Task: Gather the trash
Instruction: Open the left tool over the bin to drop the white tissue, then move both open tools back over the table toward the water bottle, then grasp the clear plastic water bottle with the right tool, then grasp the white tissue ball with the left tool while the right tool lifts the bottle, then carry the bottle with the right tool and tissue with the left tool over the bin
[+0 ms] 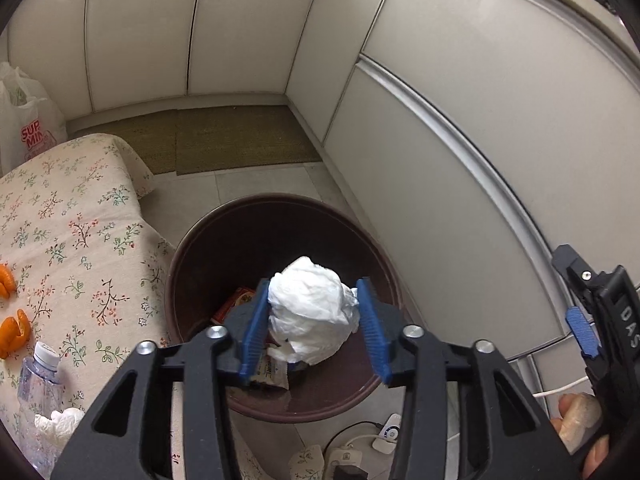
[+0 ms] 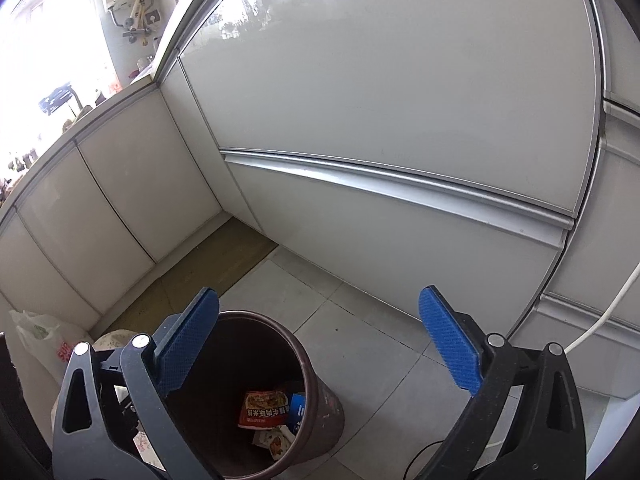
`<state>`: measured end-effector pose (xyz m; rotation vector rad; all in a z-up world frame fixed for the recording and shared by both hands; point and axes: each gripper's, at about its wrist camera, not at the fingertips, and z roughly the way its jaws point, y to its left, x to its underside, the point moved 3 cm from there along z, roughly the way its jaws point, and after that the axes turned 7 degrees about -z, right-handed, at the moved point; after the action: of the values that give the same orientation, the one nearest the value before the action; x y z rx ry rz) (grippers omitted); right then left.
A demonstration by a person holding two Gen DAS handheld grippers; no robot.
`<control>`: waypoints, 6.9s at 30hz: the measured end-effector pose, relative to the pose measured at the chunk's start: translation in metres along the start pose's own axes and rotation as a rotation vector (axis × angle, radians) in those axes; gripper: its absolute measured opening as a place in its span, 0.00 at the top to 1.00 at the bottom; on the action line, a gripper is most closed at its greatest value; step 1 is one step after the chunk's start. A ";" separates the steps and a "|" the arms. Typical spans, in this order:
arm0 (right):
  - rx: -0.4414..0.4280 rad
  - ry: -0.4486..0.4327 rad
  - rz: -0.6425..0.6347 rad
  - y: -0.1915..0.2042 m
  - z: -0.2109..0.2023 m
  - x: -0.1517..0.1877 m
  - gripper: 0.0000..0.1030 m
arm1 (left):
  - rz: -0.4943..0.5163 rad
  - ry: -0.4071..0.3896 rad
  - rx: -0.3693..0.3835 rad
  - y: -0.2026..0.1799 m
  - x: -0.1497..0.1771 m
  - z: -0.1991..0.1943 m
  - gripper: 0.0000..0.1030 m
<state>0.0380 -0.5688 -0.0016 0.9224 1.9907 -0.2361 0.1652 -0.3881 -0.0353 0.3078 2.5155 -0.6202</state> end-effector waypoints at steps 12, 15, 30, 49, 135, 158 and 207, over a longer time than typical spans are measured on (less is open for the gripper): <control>-0.003 0.022 -0.097 0.024 -0.003 0.010 0.07 | -0.058 -0.038 -0.056 0.026 0.003 -0.010 0.42; -0.002 0.017 -0.160 0.040 -0.006 0.016 0.07 | -0.071 -0.074 -0.067 0.037 0.000 -0.022 0.38; -0.076 0.042 -0.555 0.155 -0.020 0.076 0.07 | -0.252 -0.083 -0.155 0.154 0.030 -0.060 0.34; -0.253 0.032 -0.818 0.281 -0.059 0.152 0.07 | -0.385 -0.117 -0.265 0.286 0.056 -0.124 0.34; -0.676 0.293 -0.475 0.269 -0.072 0.107 0.47 | -0.097 0.141 -0.205 0.267 0.111 -0.040 0.38; -0.689 0.344 -0.555 0.300 -0.072 0.135 0.47 | -0.286 0.110 -0.081 0.323 0.110 -0.104 0.89; -0.422 0.124 -0.259 0.145 -0.025 0.012 0.47 | -0.219 -0.167 0.104 0.173 -0.016 -0.130 0.88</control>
<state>0.1171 -0.4484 0.0300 0.4189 2.1606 0.1011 0.1789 -0.1763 0.0082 0.0152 2.3777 -0.8288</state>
